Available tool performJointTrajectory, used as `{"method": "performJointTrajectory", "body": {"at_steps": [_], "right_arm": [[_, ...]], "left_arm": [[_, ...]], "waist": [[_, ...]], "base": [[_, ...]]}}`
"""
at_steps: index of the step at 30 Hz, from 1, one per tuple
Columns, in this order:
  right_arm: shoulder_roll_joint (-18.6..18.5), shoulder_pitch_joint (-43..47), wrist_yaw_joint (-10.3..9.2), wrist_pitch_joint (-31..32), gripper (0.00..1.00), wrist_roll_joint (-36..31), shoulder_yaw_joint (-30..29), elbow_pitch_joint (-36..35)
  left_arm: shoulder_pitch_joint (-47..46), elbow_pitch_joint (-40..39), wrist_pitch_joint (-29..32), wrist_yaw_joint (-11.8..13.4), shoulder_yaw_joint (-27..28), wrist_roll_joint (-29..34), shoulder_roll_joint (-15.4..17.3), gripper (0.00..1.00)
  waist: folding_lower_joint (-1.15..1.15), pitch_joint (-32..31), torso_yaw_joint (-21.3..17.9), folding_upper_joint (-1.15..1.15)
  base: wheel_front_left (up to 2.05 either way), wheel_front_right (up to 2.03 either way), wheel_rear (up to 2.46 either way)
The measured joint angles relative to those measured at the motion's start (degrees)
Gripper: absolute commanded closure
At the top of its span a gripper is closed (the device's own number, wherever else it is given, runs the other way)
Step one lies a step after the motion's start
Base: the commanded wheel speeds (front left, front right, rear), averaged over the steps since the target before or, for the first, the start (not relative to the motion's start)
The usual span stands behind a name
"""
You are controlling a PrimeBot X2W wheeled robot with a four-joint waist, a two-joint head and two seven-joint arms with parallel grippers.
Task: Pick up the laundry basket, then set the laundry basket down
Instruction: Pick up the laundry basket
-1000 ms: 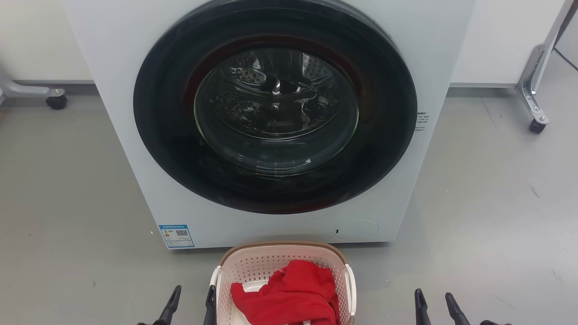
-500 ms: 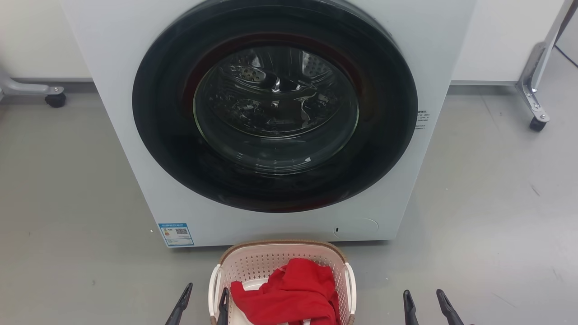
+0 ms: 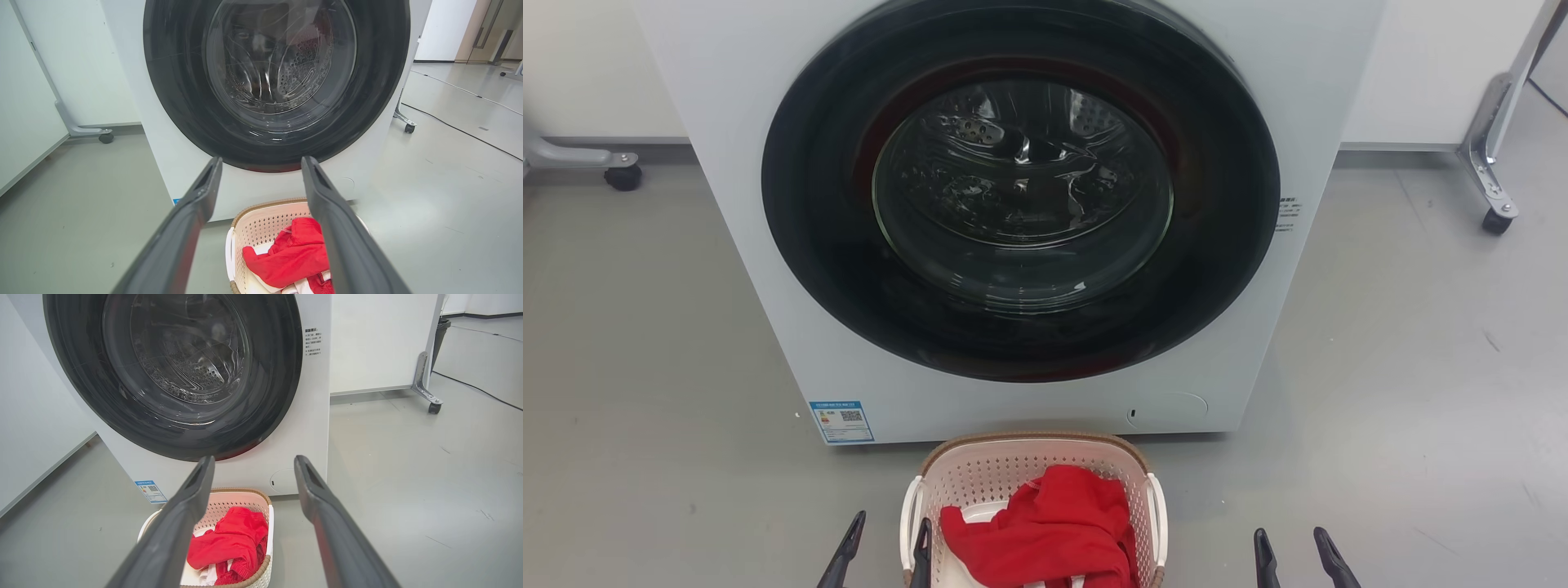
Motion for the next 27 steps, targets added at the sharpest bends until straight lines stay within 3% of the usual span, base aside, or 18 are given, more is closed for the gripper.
{"method": "performJointTrajectory", "body": {"at_steps": [17, 27], "right_arm": [[0.1, -1.5, 0.49, 0.0, 0.00, -0.4, -0.3, -1.6], [0.1, -7.7, 1.00, 0.0, 0.00, -0.7, -1.9, -1.9]], "left_arm": [[-0.3, -0.8, 0.0, -1.0, 1.2, 0.0, -0.4, 0.00], [-7.1, -0.2, 0.0, -2.0, 2.4, 0.0, -0.3, 0.00]], "waist": [[0.00, 3.7, 0.0, 0.00], [0.01, 9.6, 0.0, 0.01]], "base": [[0.00, 0.00, 0.00], [0.00, 0.00, 0.00]]}}
